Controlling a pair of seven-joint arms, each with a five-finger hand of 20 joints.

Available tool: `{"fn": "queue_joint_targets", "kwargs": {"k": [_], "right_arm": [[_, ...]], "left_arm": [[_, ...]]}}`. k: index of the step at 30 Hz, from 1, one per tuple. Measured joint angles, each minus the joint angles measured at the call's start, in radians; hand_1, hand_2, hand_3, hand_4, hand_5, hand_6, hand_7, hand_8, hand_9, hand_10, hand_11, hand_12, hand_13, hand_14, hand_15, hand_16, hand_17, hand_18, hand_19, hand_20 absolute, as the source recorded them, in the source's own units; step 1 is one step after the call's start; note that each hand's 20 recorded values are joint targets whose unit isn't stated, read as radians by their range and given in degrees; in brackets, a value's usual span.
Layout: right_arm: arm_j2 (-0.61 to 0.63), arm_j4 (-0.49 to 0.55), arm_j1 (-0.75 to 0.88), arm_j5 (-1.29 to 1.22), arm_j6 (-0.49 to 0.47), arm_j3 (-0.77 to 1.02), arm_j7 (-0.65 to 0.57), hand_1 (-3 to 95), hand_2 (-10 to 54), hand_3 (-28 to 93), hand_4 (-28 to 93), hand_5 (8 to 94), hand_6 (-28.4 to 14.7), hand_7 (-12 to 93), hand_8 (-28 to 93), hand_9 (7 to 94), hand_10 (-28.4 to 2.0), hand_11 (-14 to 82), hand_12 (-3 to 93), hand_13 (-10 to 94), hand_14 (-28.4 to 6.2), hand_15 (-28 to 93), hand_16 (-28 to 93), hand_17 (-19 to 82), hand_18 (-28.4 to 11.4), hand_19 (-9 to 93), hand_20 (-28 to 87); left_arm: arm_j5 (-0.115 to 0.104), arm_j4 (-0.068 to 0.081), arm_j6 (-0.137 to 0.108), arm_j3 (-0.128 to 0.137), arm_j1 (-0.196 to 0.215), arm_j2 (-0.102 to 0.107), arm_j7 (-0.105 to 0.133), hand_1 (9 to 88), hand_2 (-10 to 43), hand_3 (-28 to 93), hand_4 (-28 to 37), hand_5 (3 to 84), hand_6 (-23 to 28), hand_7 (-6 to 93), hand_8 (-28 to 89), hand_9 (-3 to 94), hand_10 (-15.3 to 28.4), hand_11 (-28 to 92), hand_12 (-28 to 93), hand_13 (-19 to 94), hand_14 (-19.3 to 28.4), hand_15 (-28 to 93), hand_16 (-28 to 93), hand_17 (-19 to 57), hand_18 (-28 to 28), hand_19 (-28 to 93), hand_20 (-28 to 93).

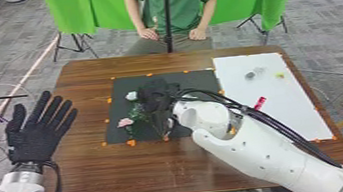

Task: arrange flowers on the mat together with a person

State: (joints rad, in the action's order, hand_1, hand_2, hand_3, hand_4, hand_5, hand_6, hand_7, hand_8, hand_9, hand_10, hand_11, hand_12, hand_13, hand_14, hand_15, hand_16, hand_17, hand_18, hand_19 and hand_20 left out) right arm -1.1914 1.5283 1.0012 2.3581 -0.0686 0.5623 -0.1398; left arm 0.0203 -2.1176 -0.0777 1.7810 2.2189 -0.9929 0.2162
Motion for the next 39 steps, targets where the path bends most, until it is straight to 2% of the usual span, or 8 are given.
{"fn": "queue_joint_targets", "kwargs": {"k": [9,14,17,20,22,25,28,39], "right_arm": [[-0.032,-0.076,-0.038,0.051,-0.009,0.006,-0.007,57.5,-8.7,65,-28,64.7,2.9,47,-9,72.4,-6.6,9.7,29.5,64,-2.3,28,35,34,-14.8,64,35],[-0.021,-0.075,-0.030,0.061,-0.023,0.002,-0.013,57.2,-8.8,66,-28,64.5,3.0,46,-9,72.3,-6.6,10.0,29.2,64,-2.4,28,35,33,-14.8,64,34],[0.014,-0.020,-0.018,0.062,-0.026,-0.031,-0.048,57.4,-9.1,66,-28,63.2,3.1,44,-10,71.6,-6.9,10.5,28.8,64,-2.4,28,35,33,-14.7,64,34],[0.051,0.054,0.000,0.089,-0.027,-0.053,-0.057,57.6,-9.3,66,-28,62.2,3.1,42,-11,70.4,-7.2,11.3,27.3,63,-2.1,28,34,33,-14.8,64,34],[0.054,0.063,0.007,0.097,-0.027,-0.054,-0.058,57.6,-9.4,66,-28,61.4,3.0,40,-12,68.6,-7.3,12.7,24.9,63,-2.2,28,34,32,-14.8,64,33],[0.051,0.058,0.009,0.095,-0.027,-0.055,-0.062,57.5,-9.5,67,-28,60.4,2.9,35,-11,65.9,-7.8,15.1,20.7,63,-2.2,28,34,32,-14.7,65,33],[0.052,0.055,0.009,0.089,-0.025,-0.057,-0.076,57.6,-9.5,68,-28,60.0,3.1,32,-11,64.4,-8.2,16.4,18.3,62,-2.1,28,34,32,-14.7,65,32],[0.068,0.081,0.017,0.077,-0.028,-0.052,-0.097,58.5,-9.0,72,-28,58.5,3.5,27,-12,61.8,-8.1,16.5,16.1,62,-1.9,28,34,32,-14.6,64,31]], "left_arm": [[-0.002,0.007,-0.003,-0.003,-0.015,0.005,0.000,25.9,10.7,69,-28.3,41.1,5.8,5.5,-8,37.6,14.5,15,9,28,15.3,25,-5,-3.2,12.9,29,11],[-0.003,0.005,-0.001,0.019,-0.004,0.001,-0.002,26.0,10.7,69,-28.3,41.1,5.8,5.4,-8,37.7,14.5,15,9,28,15.3,25,-5,-3.2,12.9,29,11],[-0.004,-0.026,-0.001,0.063,0.032,-0.010,-0.003,26.0,10.7,69,-28.3,41.1,5.8,5.4,-8,37.7,14.5,15,9,28,15.3,25,-5,-3.2,12.9,29,11],[-0.005,-0.050,-0.001,0.067,0.070,-0.011,-0.002,25.9,10.7,69,-28.3,41.1,5.8,5.4,-8,37.7,14.5,15,9,28,15.3,25,-5,-3.2,12.9,29,11],[-0.005,-0.042,-0.001,0.049,0.075,-0.010,-0.003,26.0,10.8,69,-28.3,41.1,5.8,5.4,-8,37.7,14.4,15,9,28,15.3,25,-5,-3.2,12.9,29,11],[-0.005,-0.011,-0.001,0.018,0.057,-0.010,-0.011,26.0,10.7,69,-28.3,41.1,5.8,5.4,-8,37.7,14.5,15,9,28,15.3,25,-5,-3.2,12.9,29,11],[-0.006,0.006,-0.001,0.012,0.031,-0.011,-0.019,26.0,10.7,69,-28.3,41.1,5.8,5.4,-8,37.7,14.5,15,9,28,15.3,25,-5,-3.2,12.9,29,11],[-0.008,-0.023,0.002,0.042,0.054,-0.017,-0.025,25.9,10.7,69,-28.3,41.1,5.8,5.4,-8,37.6,14.5,15,9,28,15.4,25,-5,-3.2,12.9,29,11]]}}
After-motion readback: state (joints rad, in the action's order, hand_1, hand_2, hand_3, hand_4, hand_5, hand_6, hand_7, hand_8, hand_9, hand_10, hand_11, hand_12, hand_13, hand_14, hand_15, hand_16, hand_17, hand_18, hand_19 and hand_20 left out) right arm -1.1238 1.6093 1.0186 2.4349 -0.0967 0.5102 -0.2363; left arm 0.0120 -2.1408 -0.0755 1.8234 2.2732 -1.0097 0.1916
